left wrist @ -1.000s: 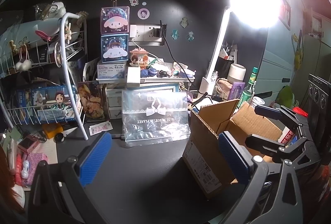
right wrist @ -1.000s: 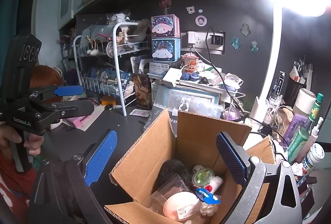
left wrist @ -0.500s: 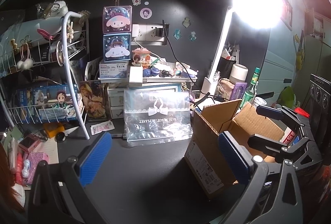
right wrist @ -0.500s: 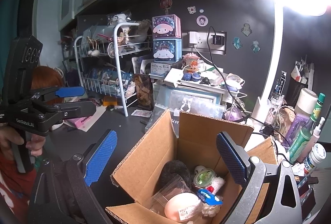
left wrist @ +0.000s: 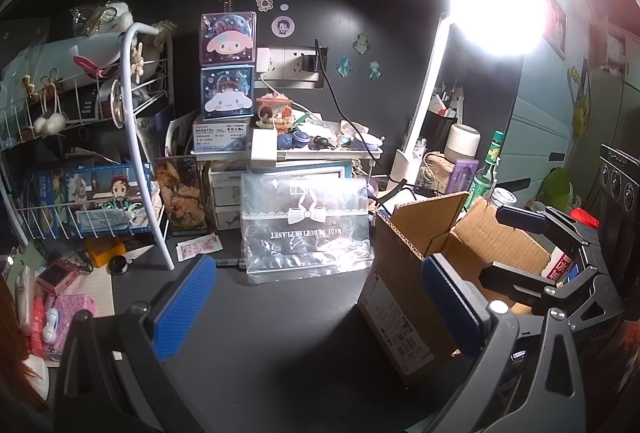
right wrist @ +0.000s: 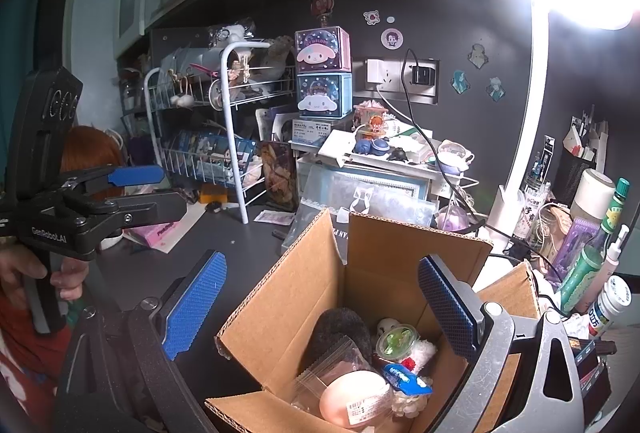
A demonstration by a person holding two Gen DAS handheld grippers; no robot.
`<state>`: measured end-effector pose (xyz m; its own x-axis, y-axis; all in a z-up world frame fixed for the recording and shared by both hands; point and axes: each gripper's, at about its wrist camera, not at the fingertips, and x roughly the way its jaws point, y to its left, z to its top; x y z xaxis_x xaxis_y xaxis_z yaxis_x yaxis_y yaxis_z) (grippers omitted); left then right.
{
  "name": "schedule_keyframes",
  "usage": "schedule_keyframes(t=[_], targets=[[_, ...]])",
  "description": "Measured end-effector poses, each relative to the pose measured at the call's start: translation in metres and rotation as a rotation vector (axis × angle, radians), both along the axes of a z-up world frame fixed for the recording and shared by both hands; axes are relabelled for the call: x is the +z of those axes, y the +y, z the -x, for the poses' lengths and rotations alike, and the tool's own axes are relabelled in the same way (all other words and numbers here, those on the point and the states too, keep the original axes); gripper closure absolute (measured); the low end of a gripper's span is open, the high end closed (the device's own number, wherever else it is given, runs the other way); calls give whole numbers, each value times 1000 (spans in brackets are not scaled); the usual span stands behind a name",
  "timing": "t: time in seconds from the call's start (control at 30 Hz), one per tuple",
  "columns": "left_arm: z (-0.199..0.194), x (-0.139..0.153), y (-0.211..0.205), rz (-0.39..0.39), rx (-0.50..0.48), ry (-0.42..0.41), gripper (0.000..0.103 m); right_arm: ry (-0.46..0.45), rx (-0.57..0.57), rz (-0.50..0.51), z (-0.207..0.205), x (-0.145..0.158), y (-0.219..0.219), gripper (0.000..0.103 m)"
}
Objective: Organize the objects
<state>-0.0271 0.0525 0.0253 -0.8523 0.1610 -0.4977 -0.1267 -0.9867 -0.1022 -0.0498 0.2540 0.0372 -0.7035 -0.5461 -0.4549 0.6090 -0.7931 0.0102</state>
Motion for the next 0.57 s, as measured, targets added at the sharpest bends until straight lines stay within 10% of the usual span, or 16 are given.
schedule_keyframes(t=[0.57], targets=[[3, 1, -1, -14, 8, 8, 1, 0, -2, 3, -1, -1, 1, 6]])
